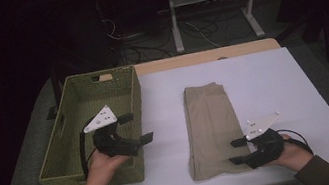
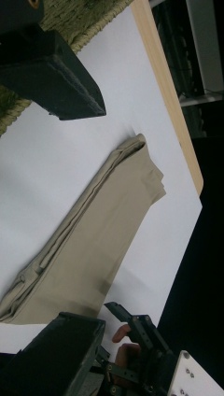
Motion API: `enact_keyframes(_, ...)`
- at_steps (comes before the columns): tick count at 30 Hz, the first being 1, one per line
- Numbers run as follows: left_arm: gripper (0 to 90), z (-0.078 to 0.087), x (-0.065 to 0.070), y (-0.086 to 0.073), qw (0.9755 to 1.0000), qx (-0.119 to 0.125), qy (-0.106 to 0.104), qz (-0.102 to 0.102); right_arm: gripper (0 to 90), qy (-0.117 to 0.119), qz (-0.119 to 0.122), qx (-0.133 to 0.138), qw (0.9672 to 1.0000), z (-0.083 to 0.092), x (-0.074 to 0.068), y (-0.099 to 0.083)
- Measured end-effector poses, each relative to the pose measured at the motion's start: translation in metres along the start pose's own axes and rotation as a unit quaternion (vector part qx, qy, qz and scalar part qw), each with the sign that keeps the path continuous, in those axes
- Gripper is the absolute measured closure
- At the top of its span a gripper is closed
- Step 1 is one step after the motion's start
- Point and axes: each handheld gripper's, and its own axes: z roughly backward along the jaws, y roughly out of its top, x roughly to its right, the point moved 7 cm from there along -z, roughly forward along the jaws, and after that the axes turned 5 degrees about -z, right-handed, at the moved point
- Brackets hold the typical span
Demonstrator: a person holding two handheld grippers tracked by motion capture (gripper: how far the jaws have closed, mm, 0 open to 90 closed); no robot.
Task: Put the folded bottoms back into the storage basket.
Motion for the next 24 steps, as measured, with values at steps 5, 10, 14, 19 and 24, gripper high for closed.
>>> enact_keyframes(5,1.3,0.000,0.000,0.000,1.0000,0.000,0.000,0.000,33.0,-0.024,-0.012,0.008,0.9996,0.009,0.006,-0.009)
enact_keyframes(10,1.3,-0.002,0.000,0.000,1.0000,-0.008,-0.001,-0.001,26.1,-0.028,-0.032,0.014,0.9990,0.015,0.008,-0.017)
enact_keyframes(14,1.2,-0.004,0.003,0.000,0.9997,-0.024,0.001,-0.007,18.5,-0.028,-0.053,0.017,0.9981,0.016,0.009,-0.023)
enact_keyframes(19,1.2,-0.006,0.011,0.006,0.9997,-0.022,-0.013,-0.005,12.2,-0.029,-0.063,0.016,0.9975,0.016,0.009,-0.029)
enact_keyframes(24,1.1,-0.018,0.025,0.014,0.9994,-0.021,-0.025,-0.010,5.3,-0.037,-0.063,0.018,0.9971,0.016,0.010,-0.029)
